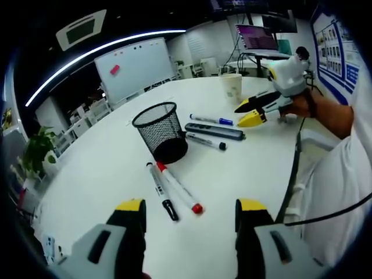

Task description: Place the scattered laser pointers and whiteboard markers into the pen holder and stack the scattered paper cups together

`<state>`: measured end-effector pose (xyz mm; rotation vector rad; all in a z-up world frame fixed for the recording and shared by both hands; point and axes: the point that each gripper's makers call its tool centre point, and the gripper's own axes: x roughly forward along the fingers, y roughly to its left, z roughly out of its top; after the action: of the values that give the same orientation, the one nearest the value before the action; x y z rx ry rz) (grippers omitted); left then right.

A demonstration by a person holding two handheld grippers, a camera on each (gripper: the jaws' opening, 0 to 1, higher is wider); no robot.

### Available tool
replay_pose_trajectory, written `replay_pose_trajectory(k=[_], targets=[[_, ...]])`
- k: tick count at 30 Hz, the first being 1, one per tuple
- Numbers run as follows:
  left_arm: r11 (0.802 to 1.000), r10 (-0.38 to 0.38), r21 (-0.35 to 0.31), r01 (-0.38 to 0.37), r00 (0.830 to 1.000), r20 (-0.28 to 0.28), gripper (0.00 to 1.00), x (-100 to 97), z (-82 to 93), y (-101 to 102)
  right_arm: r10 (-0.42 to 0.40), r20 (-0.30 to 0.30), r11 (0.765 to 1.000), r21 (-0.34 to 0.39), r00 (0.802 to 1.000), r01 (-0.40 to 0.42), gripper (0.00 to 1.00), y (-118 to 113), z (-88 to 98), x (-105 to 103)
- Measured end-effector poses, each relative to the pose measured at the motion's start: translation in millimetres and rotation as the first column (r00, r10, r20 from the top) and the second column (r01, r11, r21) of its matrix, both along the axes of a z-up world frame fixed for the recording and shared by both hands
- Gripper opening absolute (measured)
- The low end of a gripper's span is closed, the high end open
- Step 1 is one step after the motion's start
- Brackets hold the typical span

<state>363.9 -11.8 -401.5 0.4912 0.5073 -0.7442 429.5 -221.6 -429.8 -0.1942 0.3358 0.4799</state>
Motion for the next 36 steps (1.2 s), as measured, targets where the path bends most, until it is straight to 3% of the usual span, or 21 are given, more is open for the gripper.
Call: replay_pose_trajectory(k=[36], targets=[[1.000, -0.009, 0.006, 0.009, 1.000, -0.007, 0.62, 0.6, -3.3, -2, -0.027, -0.015, 0.999, -0.020, 1.000, 0.027, 0.31, 5, -7.0, 19]])
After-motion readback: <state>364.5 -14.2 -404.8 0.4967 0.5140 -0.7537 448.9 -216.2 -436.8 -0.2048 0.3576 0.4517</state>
